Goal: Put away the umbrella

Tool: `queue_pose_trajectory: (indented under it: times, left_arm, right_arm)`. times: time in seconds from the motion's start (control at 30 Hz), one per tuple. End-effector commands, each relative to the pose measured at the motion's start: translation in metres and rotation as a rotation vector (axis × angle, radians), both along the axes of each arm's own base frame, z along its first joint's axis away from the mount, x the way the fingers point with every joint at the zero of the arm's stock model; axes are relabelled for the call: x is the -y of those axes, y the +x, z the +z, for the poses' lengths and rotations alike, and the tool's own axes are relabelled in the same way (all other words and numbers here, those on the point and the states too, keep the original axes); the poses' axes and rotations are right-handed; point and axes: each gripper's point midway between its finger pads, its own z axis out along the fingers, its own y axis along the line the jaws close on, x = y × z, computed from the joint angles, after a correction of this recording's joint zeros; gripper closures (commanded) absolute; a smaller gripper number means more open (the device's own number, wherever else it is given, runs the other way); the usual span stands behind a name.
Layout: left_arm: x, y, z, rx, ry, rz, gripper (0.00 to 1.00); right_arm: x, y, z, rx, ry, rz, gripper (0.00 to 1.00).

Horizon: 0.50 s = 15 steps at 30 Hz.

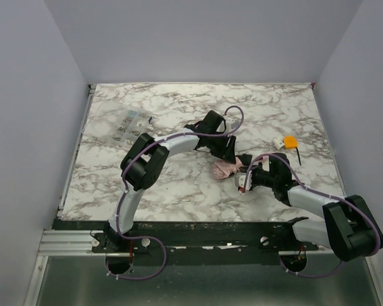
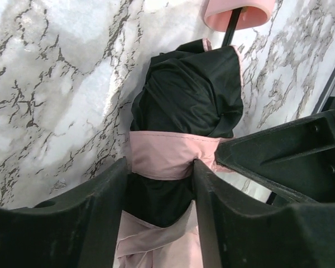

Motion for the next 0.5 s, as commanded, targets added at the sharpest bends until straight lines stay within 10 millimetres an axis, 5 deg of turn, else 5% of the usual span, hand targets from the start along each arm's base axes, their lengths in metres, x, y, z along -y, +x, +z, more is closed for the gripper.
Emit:
queue_pose_trajectory:
  times: [0.0,0.23,0.47]
  left_arm:
    - [-0.04,-0.037,-0.085,-0.124,0.259,0.0,0.47]
    - [-0.036,-0.018,-0.04,-0.05,0.126,0.055,0.32]
    - [-0.053,-0.004,0.008,0.141,-0.022,0.129,0.29]
  right_arm:
    - [0.008,0.005,-0.009,-0.085,-0.041,-0.061,1.0]
    - [0.008,0.006,-0.011,-0.115,-0.05,-0.062,1.0]
    - [0.007,0.004,-0.011,-0.132,-0.047,-0.062,1.0]
